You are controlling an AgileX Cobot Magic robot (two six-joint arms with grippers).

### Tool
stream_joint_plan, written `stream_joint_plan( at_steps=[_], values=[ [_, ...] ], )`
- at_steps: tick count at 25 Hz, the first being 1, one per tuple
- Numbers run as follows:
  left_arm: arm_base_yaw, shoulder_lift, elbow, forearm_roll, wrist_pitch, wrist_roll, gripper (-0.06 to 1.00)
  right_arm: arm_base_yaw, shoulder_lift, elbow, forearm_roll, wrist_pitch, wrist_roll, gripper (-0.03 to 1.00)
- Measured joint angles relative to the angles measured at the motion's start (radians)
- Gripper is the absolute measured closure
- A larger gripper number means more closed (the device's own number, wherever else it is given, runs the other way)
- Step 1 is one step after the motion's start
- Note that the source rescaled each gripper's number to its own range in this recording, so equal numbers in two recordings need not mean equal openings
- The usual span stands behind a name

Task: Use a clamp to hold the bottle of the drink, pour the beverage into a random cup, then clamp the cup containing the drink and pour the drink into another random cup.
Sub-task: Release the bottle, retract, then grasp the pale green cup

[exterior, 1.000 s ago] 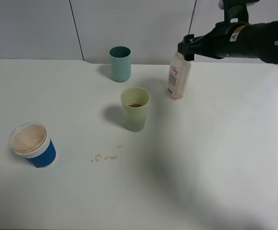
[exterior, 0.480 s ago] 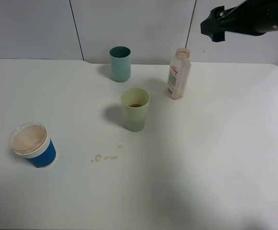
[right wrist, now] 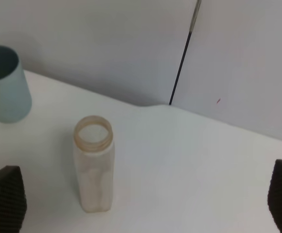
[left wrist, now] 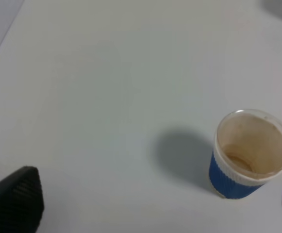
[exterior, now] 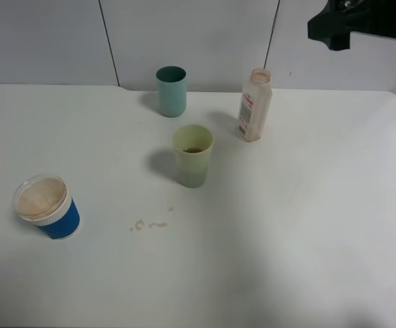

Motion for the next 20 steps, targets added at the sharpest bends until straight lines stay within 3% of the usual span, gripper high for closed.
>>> stream_joint_plan(
  at_steps=[9,13,20],
  values=[
    [0.0,0.0,0.0,0.0,0.0,0.0,-0.06,0.0,-0.203,0.155,-0.001,0.042,0.019,-0.03],
    [0.0,0.0,0.0,0.0,0.0,0.0,-0.06,0.0,-0.275,0.184,-0.001,0.126,0.026,-0.03],
    [0.0,0.0,0.0,0.0,0.0,0.0,-0.06,0.0,-0.437,0.198,-0.002,0.38,0.057,-0.03]
  ],
)
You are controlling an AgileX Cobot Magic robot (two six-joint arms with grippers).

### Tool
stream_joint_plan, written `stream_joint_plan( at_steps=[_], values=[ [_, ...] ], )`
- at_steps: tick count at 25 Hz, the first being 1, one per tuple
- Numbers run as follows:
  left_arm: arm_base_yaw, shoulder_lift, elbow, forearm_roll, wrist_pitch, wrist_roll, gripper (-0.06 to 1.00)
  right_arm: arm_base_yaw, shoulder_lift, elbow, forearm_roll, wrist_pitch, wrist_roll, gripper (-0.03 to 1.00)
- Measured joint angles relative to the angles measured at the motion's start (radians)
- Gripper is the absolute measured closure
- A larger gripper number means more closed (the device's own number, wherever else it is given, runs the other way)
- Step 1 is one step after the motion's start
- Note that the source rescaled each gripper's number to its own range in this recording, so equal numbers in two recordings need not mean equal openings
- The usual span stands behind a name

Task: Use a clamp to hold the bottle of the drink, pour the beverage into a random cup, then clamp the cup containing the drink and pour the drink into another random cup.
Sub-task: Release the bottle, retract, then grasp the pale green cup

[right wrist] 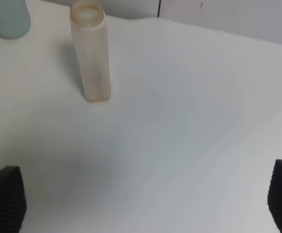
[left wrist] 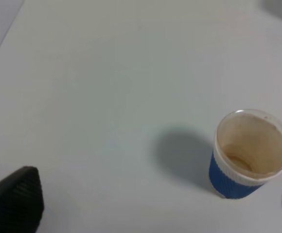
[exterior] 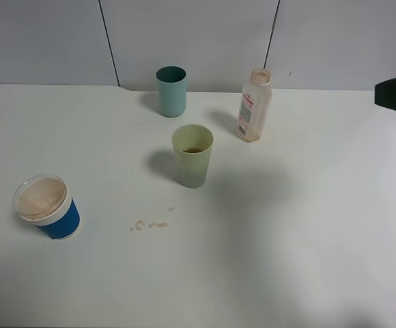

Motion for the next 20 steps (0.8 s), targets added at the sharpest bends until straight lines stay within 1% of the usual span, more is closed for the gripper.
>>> stream_joint_plan(
  at_steps=[1,3,10,13,16,20],
  values=[
    [0.0,0.0,0.0,0.0,0.0,0.0,-0.06,0.0,-0.05,0.009,0.0,0.052,0.008,-0.03],
    [0.0,0.0,0.0,0.0,0.0,0.0,-0.06,0.0,-0.103,0.015,0.0,0.123,0.015,-0.03],
    [0.0,0.0,0.0,0.0,0.0,0.0,-0.06,0.0,-0.262,0.022,0.005,0.353,0.03,-0.03],
    [0.0,0.0,0.0,0.0,0.0,0.0,-0.06,0.0,-0.324,0.036,0.011,0.4,0.034,-0.03],
    [0.0,0.0,0.0,0.0,0.0,0.0,-0.06,0.0,-0.385,0.073,0.028,0.42,0.041,-0.03],
    [0.0,0.0,0.0,0.0,0.0,0.0,-0.06,0.0,-0.461,0.136,0.045,0.421,0.045,-0.03]
  ],
)
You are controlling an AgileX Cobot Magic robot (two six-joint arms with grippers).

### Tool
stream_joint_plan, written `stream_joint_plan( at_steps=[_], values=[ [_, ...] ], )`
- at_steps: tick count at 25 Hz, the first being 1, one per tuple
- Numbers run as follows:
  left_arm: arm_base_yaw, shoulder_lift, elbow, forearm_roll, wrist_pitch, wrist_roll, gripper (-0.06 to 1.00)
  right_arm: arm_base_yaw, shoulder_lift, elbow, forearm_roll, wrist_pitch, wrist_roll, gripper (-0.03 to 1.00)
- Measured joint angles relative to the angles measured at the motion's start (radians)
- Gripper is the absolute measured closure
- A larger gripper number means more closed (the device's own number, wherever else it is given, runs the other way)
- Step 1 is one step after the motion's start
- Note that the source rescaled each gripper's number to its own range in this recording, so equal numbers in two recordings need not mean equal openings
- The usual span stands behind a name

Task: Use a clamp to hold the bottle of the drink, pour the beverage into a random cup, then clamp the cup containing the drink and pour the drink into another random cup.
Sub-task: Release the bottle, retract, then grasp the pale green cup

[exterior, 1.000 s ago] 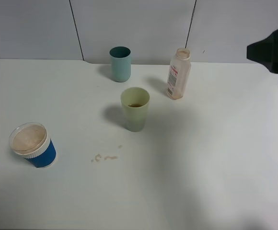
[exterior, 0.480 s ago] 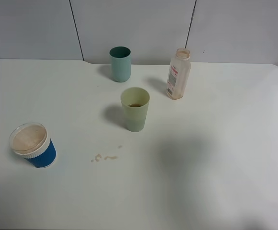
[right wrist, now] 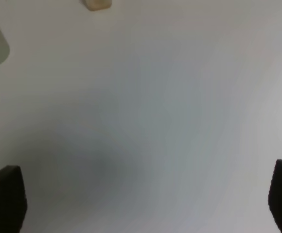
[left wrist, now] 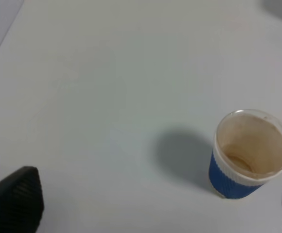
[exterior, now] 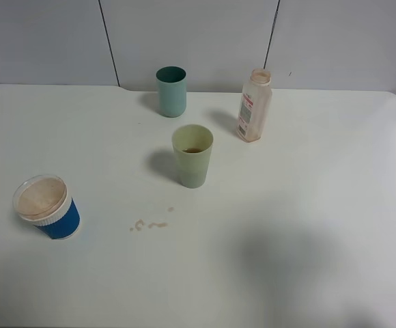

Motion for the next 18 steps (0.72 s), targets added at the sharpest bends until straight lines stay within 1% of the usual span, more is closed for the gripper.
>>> stream_joint_plan(
  at_steps=[3,7,18],
  values=[
    [0.0,0.0,0.0,0.0,0.0,0.0,-0.06,0.0,-0.042,0.033,0.002,0.001,0.0,-0.03],
    [0.0,0.0,0.0,0.0,0.0,0.0,-0.06,0.0,-0.075,0.041,0.003,0.002,0.0,-0.03],
    [0.0,0.0,0.0,0.0,0.0,0.0,-0.06,0.0,-0.079,0.051,0.007,0.011,-0.001,-0.03]
  ],
)
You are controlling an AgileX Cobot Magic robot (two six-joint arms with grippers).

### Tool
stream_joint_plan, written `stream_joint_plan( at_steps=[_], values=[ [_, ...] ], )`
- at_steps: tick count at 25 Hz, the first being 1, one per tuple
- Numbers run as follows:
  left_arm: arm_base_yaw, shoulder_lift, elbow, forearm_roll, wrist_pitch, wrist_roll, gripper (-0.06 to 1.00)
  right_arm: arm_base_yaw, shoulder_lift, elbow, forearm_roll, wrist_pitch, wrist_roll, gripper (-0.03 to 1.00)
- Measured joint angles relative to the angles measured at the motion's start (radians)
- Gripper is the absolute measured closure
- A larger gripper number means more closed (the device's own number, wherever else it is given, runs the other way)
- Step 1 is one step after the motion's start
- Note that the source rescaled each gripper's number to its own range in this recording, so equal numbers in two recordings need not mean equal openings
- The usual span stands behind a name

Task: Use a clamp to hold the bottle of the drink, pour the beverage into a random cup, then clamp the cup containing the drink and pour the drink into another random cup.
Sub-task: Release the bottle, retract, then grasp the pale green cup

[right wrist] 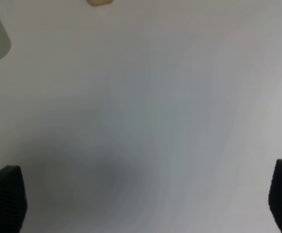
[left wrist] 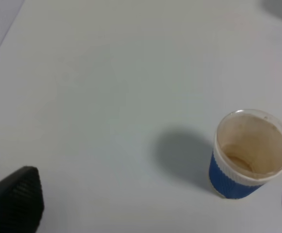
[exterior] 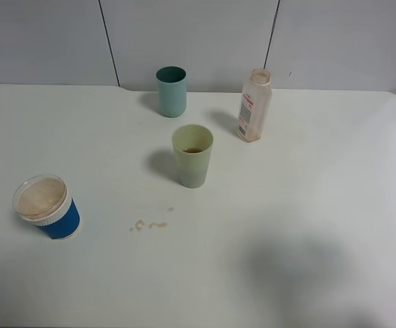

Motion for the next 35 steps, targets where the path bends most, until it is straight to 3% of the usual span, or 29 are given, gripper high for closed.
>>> stream_joint_plan(
  at_steps=[26,35],
  values=[
    [0.0,0.0,0.0,0.0,0.0,0.0,-0.06,0.0,-0.047,0.001,-0.001,0.004,0.0,-0.03],
    [0.0,0.0,0.0,0.0,0.0,0.0,-0.06,-0.104,-0.168,0.001,-0.009,0.005,0.002,-0.03]
  ],
)
